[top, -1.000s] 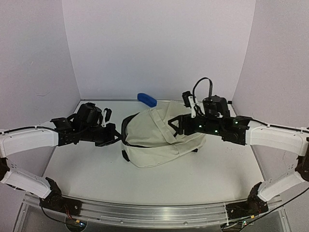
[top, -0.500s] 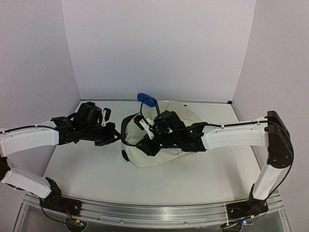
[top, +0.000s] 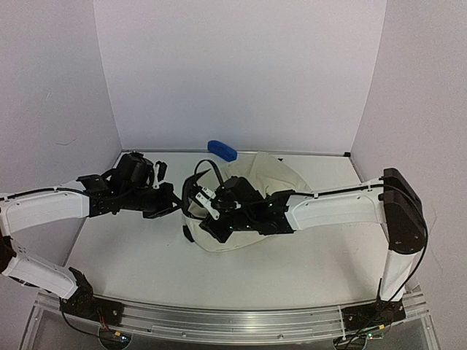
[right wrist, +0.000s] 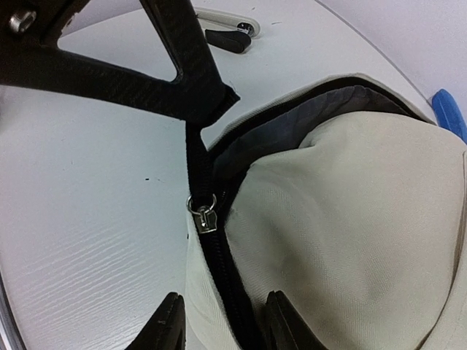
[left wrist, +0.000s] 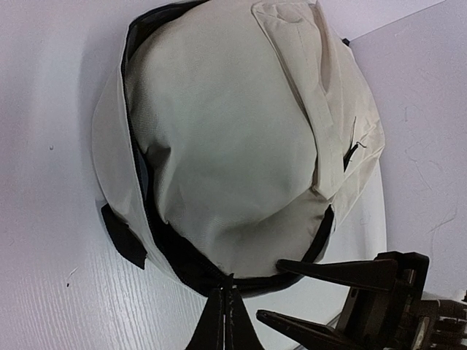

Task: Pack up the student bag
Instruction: Zip the student bag at the center of the board.

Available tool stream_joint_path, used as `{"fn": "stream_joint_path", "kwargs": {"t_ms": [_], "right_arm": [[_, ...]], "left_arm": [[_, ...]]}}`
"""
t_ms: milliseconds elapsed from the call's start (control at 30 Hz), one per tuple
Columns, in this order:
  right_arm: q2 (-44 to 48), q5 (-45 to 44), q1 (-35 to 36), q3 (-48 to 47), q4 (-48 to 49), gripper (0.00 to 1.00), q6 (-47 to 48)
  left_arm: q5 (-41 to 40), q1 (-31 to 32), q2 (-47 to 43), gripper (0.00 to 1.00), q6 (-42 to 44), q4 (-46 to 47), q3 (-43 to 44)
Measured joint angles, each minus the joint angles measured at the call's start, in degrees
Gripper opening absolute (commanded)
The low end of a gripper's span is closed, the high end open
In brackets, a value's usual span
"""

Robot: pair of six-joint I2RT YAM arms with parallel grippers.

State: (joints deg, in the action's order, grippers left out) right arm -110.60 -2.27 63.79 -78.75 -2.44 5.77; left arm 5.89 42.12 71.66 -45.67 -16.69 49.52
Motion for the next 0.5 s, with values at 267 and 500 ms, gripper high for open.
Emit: {"fn": "stream_joint_path", "kwargs": {"t_ms": [267, 500], "right_arm": [[-1.4, -1.7, 0.1, -0.7, -0.2, 0.00, 0.8], [-1.2, -2.9, 0.6, -0.4, 0.5, 0.00, 0.4]], "left_arm": [[0.0, -0.5, 0.0, 0.00, 0.2, -0.6, 0.2], [-0.2, -1.7, 0.0, 0.00, 1.8, -1.6, 0.4]]}}
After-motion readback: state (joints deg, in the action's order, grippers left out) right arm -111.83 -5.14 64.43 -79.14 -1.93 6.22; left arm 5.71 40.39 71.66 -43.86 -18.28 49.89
